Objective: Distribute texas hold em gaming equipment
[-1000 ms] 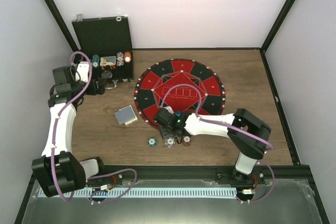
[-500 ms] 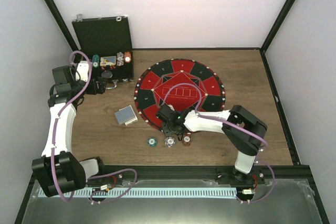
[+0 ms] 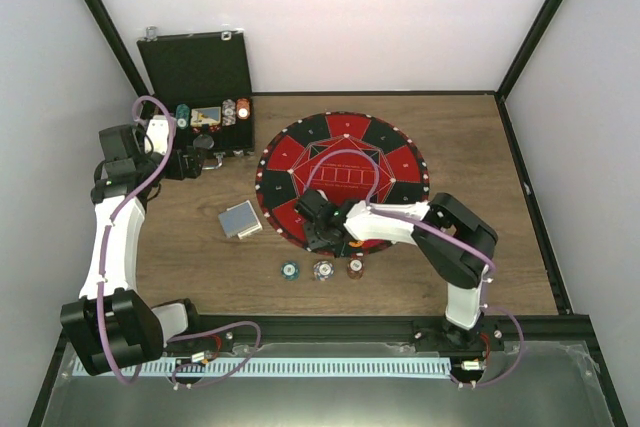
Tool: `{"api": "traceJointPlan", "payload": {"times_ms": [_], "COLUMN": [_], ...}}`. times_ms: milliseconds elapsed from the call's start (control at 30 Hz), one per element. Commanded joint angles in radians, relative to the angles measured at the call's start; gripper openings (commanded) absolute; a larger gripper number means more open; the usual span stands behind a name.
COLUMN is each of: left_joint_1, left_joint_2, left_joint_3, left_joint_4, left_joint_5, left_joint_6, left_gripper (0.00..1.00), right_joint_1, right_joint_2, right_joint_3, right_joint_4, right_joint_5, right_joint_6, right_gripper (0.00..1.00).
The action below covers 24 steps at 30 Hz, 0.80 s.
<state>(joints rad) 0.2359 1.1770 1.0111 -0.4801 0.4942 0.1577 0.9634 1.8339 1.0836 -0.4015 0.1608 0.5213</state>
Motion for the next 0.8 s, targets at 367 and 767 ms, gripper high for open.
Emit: {"api": "traceJointPlan", "payload": {"times_ms": [367,767], "left_joint_1": [0.004,0.004], "left_joint_2": [0.019,0.025], "left_joint_3": [0.029,0.019], "left_joint_4": [0.015,0.000], "left_joint_5": [0.067,0.090], "left_joint_6": [-0.027,-0.021], "left_gripper": [1.00,1.00], "right_joint_1": [-0.061,-0.101], "right_joint_2": [0.286,0.413], "right_joint_3": [0.344,0.632], "right_joint_4": [0.022,-0.079], "right_joint_5": [-0.067,-0.079], "right_joint_6": [-0.148,-0.215], "right_gripper": [0.30,0.40]}}
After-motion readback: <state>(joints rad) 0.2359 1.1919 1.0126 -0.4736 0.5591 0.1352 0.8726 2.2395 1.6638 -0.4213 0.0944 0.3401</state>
